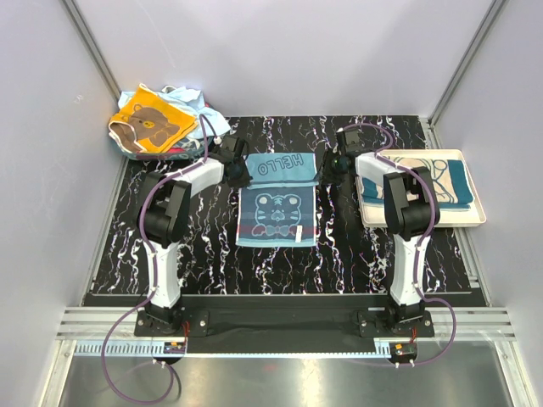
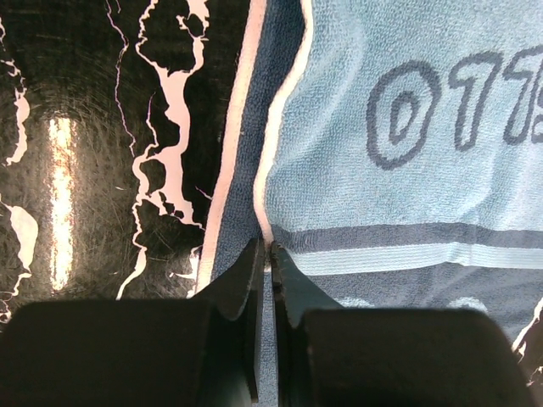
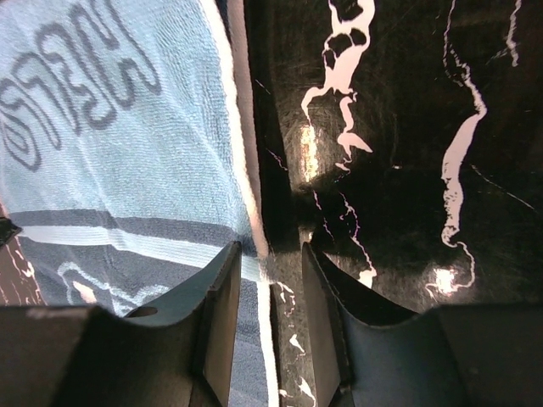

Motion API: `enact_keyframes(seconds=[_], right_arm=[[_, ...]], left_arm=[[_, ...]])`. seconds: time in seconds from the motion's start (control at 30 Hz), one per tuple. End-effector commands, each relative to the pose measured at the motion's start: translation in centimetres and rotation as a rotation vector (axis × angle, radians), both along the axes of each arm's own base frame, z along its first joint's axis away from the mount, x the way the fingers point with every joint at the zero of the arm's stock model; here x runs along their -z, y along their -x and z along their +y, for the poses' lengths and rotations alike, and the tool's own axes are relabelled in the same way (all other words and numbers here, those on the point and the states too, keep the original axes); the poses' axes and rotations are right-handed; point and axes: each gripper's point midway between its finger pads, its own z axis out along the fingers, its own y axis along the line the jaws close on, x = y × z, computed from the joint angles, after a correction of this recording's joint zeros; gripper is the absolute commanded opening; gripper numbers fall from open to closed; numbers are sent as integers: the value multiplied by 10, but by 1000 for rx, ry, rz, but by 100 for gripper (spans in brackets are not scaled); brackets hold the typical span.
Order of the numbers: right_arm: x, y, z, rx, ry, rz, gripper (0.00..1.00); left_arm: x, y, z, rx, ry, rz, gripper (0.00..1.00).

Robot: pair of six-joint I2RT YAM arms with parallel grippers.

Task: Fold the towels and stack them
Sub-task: Fold the towel

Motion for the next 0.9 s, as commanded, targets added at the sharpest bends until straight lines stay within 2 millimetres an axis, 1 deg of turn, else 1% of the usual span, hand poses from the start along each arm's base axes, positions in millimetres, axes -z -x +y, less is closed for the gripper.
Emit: enact_keyframes(seconds=[0.0,0.07,0.17,0.2,0.3,0.33,0.43,0.5,0.57,0.73,0.77,0.8,0.83,0.87], right_arm=[[-2,-7,14,-15,-28,-19,42],[-1,-7,15,-12,-32,-19,41],[-2,-8,16,-8,-39,-18,40],[-2,-9,16,-7,-41,-19,39],[-6,-13,18,-2,-52,-26,28],[-7,-13,19,-4,-54,-27,22],[-10,-14,19,1,-57,-28,16],[-14,-14,20,-1,-61,-35,5],[-20,-14,19,1,-63,-43,0],[-41,-14,21,-3,-77,-69,0],[-50,-13,21,-4,-81,-82,0],[-54,-12,20,-5,-83,-87,0],[-64,-11,21,-7,-92,-103,0],[-68,-9,21,-10,-97,-106,0]], left_arm=[[-22,-23,-9,8,43,-79,6],[-22,-23,-8,7,43,-79,2],[-24,-23,-9,10,43,-84,0],[-26,-22,-12,24,60,-81,0],[-27,-23,-13,26,63,-82,0],[-28,-23,-13,27,63,-85,0],[-33,-25,-14,29,66,-93,0],[-38,-25,-13,29,69,-97,0],[-45,-26,-12,30,73,-102,0],[-69,-29,-2,10,65,-115,0],[-74,-26,-1,9,64,-114,0],[-78,-26,1,4,66,-121,0],[-80,-24,3,-1,67,-121,0],[-87,-23,4,0,71,-129,0]])
